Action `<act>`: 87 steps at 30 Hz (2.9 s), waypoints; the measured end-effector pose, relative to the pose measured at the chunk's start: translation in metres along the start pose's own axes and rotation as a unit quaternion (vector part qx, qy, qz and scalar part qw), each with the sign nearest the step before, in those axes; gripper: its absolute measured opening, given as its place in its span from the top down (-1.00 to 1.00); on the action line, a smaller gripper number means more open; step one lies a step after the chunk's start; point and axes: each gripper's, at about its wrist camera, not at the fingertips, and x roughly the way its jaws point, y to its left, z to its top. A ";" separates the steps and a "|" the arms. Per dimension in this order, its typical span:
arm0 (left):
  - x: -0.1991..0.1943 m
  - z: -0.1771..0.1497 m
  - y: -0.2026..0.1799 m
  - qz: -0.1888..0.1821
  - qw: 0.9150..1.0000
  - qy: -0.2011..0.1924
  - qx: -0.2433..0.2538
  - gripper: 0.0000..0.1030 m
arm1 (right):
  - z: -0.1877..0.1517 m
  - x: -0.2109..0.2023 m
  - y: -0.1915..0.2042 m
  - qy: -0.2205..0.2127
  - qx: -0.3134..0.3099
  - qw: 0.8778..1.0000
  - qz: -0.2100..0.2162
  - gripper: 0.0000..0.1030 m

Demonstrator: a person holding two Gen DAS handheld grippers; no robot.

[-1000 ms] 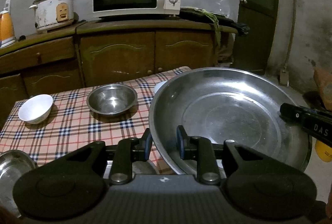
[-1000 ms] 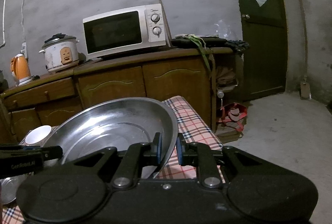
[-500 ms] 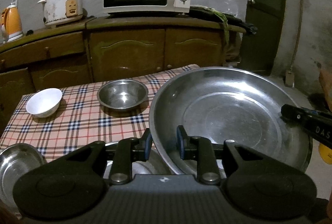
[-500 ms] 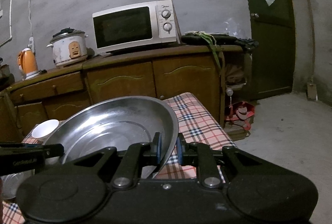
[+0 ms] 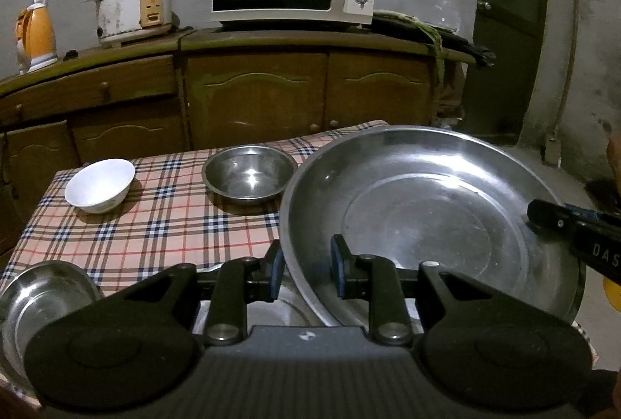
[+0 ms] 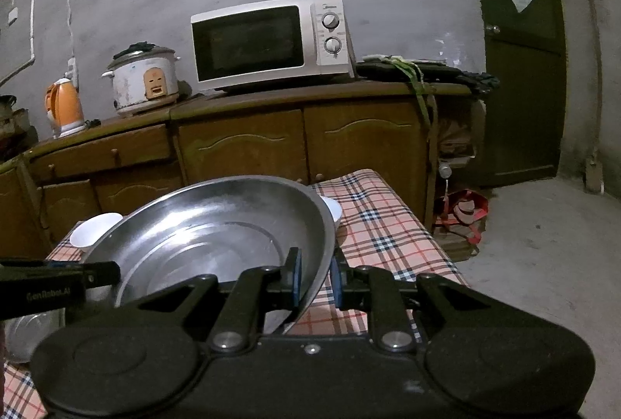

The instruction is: Organize plates and bowls

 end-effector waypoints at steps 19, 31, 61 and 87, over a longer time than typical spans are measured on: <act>0.000 -0.004 0.020 0.016 1.000 0.010 -0.012 0.50 | -0.005 0.009 0.019 0.016 -0.017 1.000 0.021 0.56; 0.003 -0.006 0.032 0.025 0.999 0.018 -0.023 0.50 | -0.010 0.015 0.031 0.027 -0.026 0.999 0.033 0.55; 0.014 -0.018 0.051 0.045 0.997 0.047 -0.036 0.48 | -0.027 0.035 0.052 0.064 -0.039 0.996 0.051 0.53; 0.020 -0.024 0.058 0.053 0.996 0.062 -0.038 0.48 | -0.033 0.047 0.055 0.084 -0.041 0.994 0.058 0.52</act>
